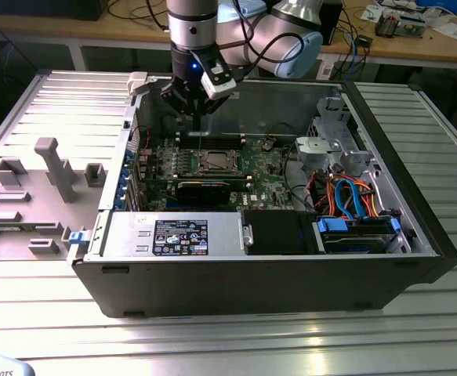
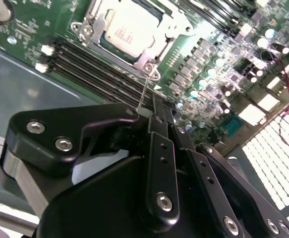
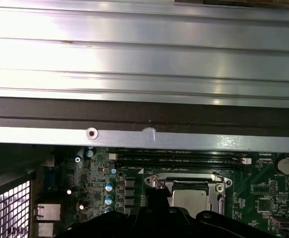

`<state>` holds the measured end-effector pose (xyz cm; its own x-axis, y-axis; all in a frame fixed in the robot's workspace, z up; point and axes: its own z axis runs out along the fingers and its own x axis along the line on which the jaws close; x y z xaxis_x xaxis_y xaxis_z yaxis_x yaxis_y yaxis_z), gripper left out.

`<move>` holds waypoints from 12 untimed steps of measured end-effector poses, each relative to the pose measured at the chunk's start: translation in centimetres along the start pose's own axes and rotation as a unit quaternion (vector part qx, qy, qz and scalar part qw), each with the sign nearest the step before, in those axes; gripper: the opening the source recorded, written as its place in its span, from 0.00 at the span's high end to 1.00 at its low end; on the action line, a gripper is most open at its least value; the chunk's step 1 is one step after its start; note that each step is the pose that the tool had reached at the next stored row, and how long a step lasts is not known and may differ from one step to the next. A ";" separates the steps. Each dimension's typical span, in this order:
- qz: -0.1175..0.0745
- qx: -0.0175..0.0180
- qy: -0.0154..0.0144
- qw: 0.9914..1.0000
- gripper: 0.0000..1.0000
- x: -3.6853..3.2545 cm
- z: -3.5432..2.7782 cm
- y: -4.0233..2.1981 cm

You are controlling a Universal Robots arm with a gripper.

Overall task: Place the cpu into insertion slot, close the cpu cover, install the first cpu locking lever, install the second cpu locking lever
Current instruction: 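Install the first cpu locking lever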

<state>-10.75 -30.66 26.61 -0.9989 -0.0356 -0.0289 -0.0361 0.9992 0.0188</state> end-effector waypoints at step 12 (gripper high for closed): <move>0.000 0.000 0.000 1.000 0.89 -0.08 0.01 0.00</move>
<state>-10.67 -30.66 26.61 -0.9989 -0.0355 -0.0290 -0.0361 0.9992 0.0188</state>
